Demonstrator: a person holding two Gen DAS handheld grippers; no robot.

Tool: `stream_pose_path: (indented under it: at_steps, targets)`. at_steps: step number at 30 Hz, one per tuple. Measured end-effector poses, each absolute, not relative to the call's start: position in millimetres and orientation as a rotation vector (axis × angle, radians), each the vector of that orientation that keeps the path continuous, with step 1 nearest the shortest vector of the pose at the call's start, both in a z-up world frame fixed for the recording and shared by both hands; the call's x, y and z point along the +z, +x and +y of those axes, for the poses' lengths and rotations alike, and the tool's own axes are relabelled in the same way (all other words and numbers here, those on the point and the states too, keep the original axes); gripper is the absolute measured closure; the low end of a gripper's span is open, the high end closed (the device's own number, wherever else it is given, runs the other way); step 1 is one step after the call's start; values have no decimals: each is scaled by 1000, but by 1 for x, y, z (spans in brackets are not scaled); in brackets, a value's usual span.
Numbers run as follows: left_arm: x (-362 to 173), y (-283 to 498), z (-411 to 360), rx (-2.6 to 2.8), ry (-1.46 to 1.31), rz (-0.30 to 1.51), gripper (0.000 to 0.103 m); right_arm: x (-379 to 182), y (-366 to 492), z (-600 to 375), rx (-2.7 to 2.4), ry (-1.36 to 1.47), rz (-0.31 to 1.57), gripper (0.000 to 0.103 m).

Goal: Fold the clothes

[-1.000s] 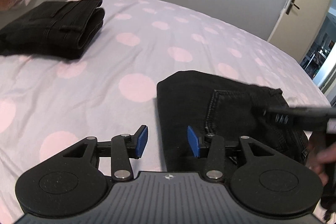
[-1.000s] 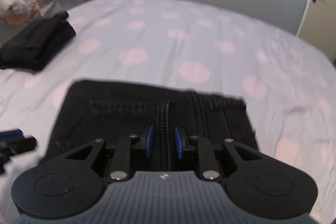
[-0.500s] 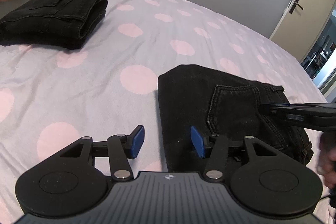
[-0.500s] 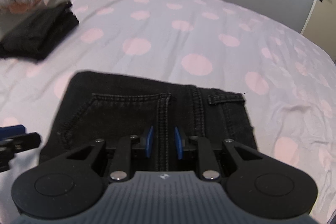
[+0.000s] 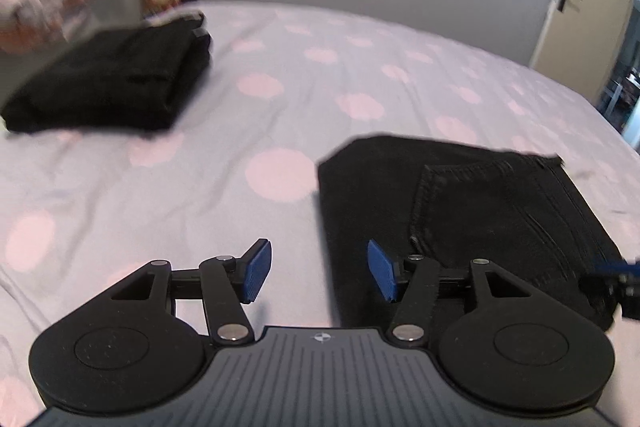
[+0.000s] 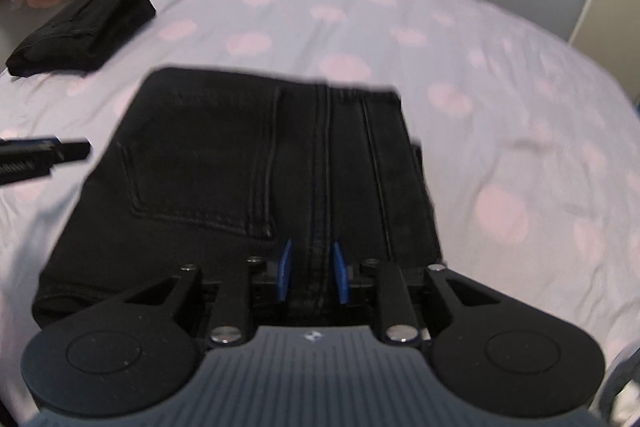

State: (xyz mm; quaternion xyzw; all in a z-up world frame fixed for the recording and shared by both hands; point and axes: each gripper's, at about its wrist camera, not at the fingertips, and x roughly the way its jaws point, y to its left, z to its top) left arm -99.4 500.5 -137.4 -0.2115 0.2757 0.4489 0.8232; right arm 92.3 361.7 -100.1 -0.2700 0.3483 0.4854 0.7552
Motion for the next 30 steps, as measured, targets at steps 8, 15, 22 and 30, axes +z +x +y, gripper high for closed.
stream_pose_path:
  at_steps: [8,15,22,30]
  targets:
    - [-136,-115,514,891,-554,516,37,-109,87,362,1064,-633,730,76]
    - [-143,-128,536,842,-770,554,33,-77,120,342,1100,-514,809,60]
    - [-164,-129,547,787,-993,573,29,-73,207,308,1056,-186,990,44]
    - [-170,-121,550,806,-998,567,27,-132,265,294,1108,165,1229,36]
